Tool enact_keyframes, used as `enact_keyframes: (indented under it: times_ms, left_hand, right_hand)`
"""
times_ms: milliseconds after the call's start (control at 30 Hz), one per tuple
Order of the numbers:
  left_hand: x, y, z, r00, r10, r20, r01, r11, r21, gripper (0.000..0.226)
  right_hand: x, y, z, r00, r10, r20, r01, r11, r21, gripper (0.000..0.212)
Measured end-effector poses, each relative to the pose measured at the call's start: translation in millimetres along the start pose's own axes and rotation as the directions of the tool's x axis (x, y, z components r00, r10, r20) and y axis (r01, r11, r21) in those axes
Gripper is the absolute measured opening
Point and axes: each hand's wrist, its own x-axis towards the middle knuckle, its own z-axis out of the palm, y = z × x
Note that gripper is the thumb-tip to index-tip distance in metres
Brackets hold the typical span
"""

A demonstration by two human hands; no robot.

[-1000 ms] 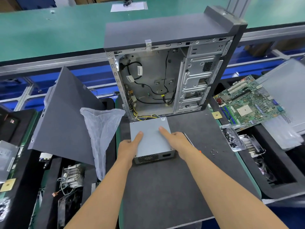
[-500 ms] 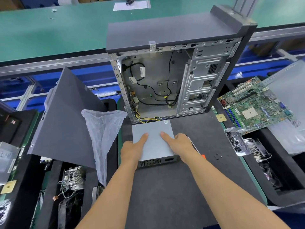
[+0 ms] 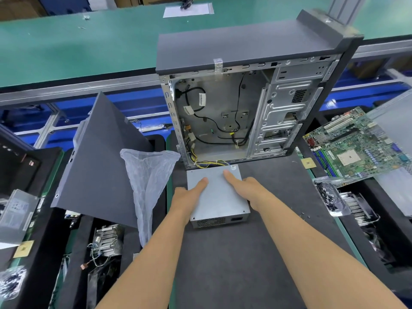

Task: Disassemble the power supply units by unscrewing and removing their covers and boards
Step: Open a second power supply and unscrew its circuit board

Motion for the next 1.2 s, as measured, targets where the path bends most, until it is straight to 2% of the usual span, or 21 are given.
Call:
enact_keyframes:
  times_ms: [100, 267, 400, 500, 600, 700, 833, 933, 967, 1033, 1133, 1200]
  left_hand:
    - [1.1, 2.1, 6.2, 1.0, -0.011, -0.025, 0.011, 1.0, -0.012, 0.082]
    - [2.1, 7.4, 7.8, 0.997, -0.004, -0.074, 0.006, 1.0, 0.018, 0.099]
    - [1.7, 8.7, 10.3, 0.996, 0.007, -0.088, -0.003, 0.999, 0.039, 0.103]
    - [2.5, 10.4, 10.9, 0.995, 0.009, -0.097, -0.004, 0.999, 0.053, 0.097]
    - [4.9, 11.5, 9.6, 0.995, 0.004, -0.098, 0.004, 0.996, 0.084, 0.101]
    - [5.2, 12.5, 8.4, 0.995, 0.008, -0.104, 0.003, 0.994, 0.109, 0.103]
    - [6.0, 13.7, 7.8, 0.996, 0.012, -0.086, -0.002, 0.993, 0.114, 0.098]
    - [5.5, 10.6, 4.9, 0.997, 0.024, -0.069, -0.017, 0.994, 0.107, 0.092]
    - [5.7, 8.4, 2.4, 0.998, 0.034, -0.056, -0.028, 0.995, 0.1, 0.085]
    - [5.6, 3.6, -4.1, 0.998, 0.039, -0.044, -0.035, 0.996, 0.08, 0.074]
    - [-1.1, -7.9, -9.6, 0.999, 0.018, -0.046, -0.014, 0.995, 0.096, 0.069]
    - [-8.3, -17.8, -7.1, 0.998, 0.026, -0.055, -0.02, 0.993, 0.12, 0.061]
  right_hand:
    - [3.6, -4.1, 1.7, 1.0, -0.001, -0.026, 0.002, 0.999, 0.044, 0.082]
    - [6.1, -5.9, 3.3, 0.992, -0.031, -0.12, 0.025, 0.998, -0.049, 0.067]
    - [9.1, -8.2, 2.6, 0.991, -0.045, -0.127, 0.029, 0.992, -0.122, 0.067]
    - [9.9, -11.3, 2.5, 0.993, -0.037, -0.114, 0.022, 0.991, -0.131, 0.065]
    - [9.2, -13.1, 3.4, 0.992, -0.04, -0.116, 0.024, 0.99, -0.137, 0.068]
    - [6.9, -15.5, 2.6, 0.993, -0.046, -0.104, 0.03, 0.988, -0.149, 0.063]
    - [7.4, -14.9, 1.4, 0.998, -0.026, -0.064, 0.015, 0.986, -0.163, 0.071]
    - [6.4, -11.1, 1.3, 0.999, 0.0, -0.042, -0.004, 0.994, -0.107, 0.092]
    - [5.2, -7.3, -0.4, 0.999, 0.013, -0.029, -0.015, 0.997, -0.076, 0.093]
    - [2.2, 4.0, -5.1, 0.999, 0.039, 0.012, -0.038, 0.998, -0.049, 0.085]
    - [-6.8, 18.6, -7.8, 0.995, 0.055, 0.087, -0.052, 0.998, -0.041, 0.076]
    - [-10.5, 23.4, -4.6, 0.997, 0.022, 0.073, -0.021, 1.0, -0.017, 0.07]
